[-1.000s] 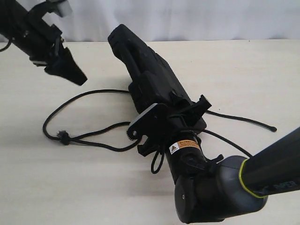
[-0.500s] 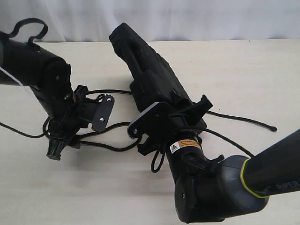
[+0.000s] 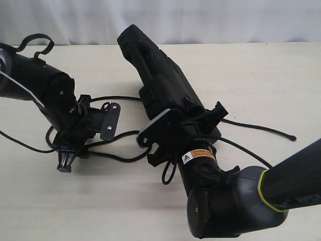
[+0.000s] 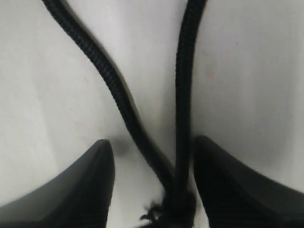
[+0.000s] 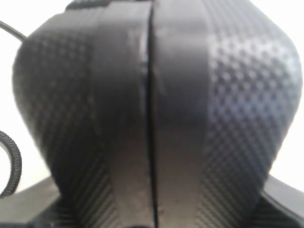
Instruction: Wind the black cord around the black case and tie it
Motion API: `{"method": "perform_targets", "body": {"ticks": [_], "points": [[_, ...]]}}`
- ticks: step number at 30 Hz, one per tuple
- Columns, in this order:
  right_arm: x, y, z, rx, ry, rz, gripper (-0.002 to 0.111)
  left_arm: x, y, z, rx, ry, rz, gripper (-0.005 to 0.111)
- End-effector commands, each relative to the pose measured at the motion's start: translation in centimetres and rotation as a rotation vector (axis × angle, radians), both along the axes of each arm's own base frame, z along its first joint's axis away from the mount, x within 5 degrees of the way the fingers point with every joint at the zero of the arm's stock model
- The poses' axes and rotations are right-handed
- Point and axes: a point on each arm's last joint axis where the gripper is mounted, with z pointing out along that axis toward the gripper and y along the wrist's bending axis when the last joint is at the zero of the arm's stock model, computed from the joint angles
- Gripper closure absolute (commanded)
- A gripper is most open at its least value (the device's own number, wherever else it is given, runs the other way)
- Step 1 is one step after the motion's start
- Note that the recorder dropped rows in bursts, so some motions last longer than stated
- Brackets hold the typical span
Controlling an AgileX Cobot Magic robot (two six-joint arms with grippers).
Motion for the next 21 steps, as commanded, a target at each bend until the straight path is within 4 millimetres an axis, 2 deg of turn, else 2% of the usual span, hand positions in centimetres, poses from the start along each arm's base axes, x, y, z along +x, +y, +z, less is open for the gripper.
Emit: {"method": "perform_targets", "body": {"ticks": [1,6,9,12,16,21], "points": [[0.0,-0.2,0.0,0.042,0.037,-0.032,0.102,-0.5,0.5,-2.2,0.034,0.108,0.033,0.070],[-0.1,-0.1,-0.1,0.041,0.047,-0.029,0.102,-1.0,0.7,-3.3,0.059,0.180,0.053,0.107],[-0.1,-0.1,-0.1,0.041,0.047,-0.029,0.102,-0.4,0.5,-2.5,0.049,0.160,0.071,0.107],[-0.1,-0.1,-0.1,0.041,0.047,-0.029,0.102,1.0,0.3,0.1,-0.006,0.097,0.167,0.107],[-0.1,-0.1,-0.1,0.098,0.060,-0.043,0.102,1.9,2.4,3.6,-0.146,0.017,0.341,0.107],[-0.1,-0.1,-0.1,0.178,0.068,-0.066,0.102,2.0,4.7,6.3,-0.338,0.014,0.462,0.107]]}}
